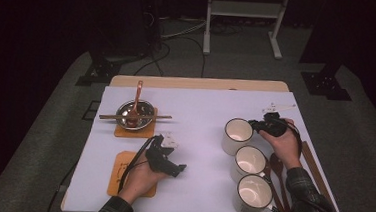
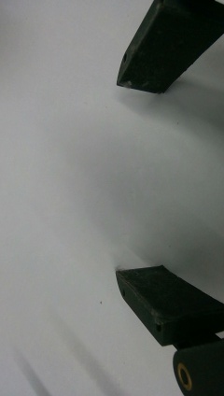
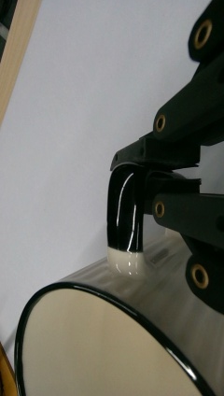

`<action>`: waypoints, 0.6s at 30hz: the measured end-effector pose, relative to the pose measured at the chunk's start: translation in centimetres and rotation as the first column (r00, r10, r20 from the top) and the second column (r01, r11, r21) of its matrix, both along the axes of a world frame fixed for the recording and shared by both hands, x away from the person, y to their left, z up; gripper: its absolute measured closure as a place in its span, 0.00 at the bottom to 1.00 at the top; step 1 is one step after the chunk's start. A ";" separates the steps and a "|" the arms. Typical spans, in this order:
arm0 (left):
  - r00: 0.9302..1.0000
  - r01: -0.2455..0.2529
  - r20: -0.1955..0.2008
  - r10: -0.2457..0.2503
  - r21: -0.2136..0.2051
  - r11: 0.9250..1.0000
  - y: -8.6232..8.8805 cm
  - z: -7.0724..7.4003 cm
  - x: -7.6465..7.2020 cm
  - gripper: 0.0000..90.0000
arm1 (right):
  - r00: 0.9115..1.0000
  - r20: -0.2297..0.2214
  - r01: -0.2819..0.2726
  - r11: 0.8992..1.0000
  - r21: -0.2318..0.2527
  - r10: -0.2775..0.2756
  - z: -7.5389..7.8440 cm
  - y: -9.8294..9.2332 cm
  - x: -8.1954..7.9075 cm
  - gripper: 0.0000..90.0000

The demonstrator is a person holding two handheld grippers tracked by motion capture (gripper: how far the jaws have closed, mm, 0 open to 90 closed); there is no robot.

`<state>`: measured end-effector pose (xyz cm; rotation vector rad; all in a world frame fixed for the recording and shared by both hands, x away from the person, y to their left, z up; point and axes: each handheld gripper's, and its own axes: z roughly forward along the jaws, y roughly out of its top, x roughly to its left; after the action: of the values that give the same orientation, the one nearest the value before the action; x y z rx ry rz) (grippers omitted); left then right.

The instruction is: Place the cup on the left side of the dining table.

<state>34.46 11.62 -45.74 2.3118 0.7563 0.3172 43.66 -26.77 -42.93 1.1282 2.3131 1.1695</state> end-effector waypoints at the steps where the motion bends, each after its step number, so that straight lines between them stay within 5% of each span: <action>1: 1.000 0.000 0.001 0.000 -0.001 1.000 0.0 0.0 0.0 0.07 | 1.000 0.001 0.002 1.000 0.000 -0.002 0.0 0.0 0.0 0.93; 18: 1.000 0.001 0.000 -0.001 0.001 1.000 0.0 0.0 0.0 0.07 | 0.999 0.003 0.047 0.999 0.026 -0.047 0.7 1.0 1.3 0.94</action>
<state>34.47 11.63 -45.74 2.3127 0.7548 0.3175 44.94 -25.76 -42.18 1.1822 2.2627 1.1865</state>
